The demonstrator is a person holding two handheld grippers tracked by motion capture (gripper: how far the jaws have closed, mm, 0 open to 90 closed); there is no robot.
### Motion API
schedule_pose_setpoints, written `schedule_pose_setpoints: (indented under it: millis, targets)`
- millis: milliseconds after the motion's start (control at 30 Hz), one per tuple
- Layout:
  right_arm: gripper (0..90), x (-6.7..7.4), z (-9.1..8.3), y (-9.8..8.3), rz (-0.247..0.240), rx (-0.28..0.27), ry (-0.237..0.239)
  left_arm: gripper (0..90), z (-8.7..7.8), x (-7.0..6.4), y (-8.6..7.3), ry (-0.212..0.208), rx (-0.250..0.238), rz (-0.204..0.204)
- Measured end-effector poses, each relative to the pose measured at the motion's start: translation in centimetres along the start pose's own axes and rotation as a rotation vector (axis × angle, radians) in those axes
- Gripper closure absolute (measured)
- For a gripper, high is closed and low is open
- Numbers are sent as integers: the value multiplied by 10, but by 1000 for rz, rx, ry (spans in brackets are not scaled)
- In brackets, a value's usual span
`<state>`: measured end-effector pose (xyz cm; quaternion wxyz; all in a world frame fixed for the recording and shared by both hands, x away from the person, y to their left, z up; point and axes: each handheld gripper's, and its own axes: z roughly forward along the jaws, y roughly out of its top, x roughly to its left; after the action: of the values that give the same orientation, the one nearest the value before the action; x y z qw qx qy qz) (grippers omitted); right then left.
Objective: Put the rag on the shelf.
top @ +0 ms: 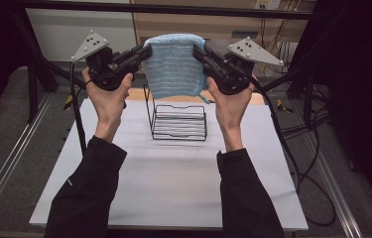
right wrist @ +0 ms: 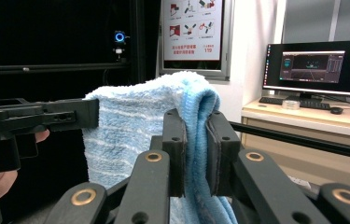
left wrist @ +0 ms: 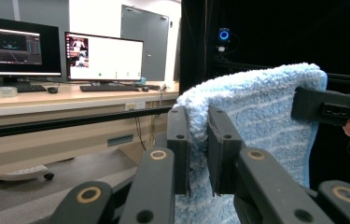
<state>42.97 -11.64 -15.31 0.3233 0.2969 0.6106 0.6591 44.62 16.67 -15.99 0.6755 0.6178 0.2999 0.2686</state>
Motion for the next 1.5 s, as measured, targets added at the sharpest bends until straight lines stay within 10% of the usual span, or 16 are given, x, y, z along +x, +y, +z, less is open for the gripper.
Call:
schedule_pose_setpoints:
  millis: [833,1500]
  targets:
    - [804,-24,34,20,-25,-18,-14,807,28,19,16,30,-49,2]
    - [806,-42,61,0,-34,26,-14,807,47,41,0,60,-19,18]
